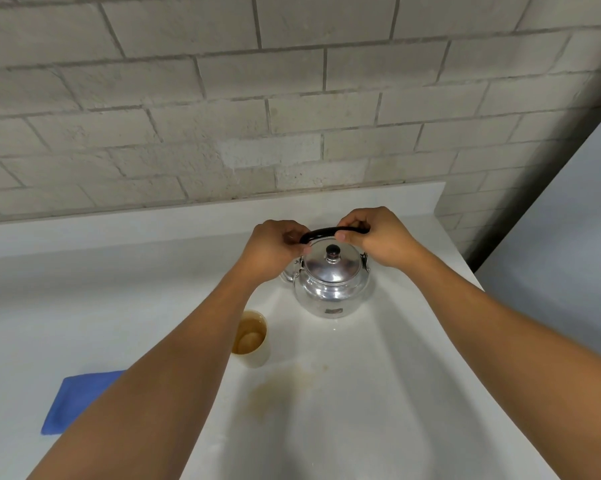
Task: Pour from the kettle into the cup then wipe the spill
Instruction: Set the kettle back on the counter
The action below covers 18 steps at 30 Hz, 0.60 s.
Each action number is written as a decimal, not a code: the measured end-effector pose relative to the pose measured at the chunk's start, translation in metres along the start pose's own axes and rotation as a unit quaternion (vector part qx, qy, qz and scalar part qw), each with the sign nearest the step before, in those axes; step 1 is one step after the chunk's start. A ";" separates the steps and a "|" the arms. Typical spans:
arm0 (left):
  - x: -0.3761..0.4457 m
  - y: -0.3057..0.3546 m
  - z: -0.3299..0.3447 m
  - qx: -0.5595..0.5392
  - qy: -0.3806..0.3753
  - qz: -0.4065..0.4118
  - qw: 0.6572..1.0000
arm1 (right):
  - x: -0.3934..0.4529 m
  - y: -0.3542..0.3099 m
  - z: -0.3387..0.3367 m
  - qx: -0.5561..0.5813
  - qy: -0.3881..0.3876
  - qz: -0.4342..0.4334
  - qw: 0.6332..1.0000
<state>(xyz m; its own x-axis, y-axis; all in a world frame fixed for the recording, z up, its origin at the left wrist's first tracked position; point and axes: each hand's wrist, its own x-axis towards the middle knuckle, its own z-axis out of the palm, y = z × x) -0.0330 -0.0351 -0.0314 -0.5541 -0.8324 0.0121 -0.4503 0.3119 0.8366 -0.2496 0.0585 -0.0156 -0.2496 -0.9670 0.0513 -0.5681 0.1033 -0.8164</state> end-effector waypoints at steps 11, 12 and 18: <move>-0.012 -0.004 -0.020 -0.013 -0.037 0.022 0.999 | -0.002 -0.036 -0.008 -0.034 -0.019 -0.003 0.999; -0.019 -0.003 -0.029 -0.015 -0.034 0.029 0.999 | -0.003 -0.045 -0.006 -0.037 -0.009 -0.017 0.999; -0.085 -0.021 -0.101 0.006 -0.011 0.016 1.000 | -0.025 -0.109 0.045 -0.026 -0.055 -0.105 0.993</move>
<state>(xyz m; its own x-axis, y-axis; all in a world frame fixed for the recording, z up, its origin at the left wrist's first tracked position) 0.0944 -0.0171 0.0049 -0.5835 -0.8117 0.0257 -0.4412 0.3434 0.8291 -0.1460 0.0606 0.0462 -0.0363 -0.9877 0.1520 -0.6397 -0.0939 -0.7628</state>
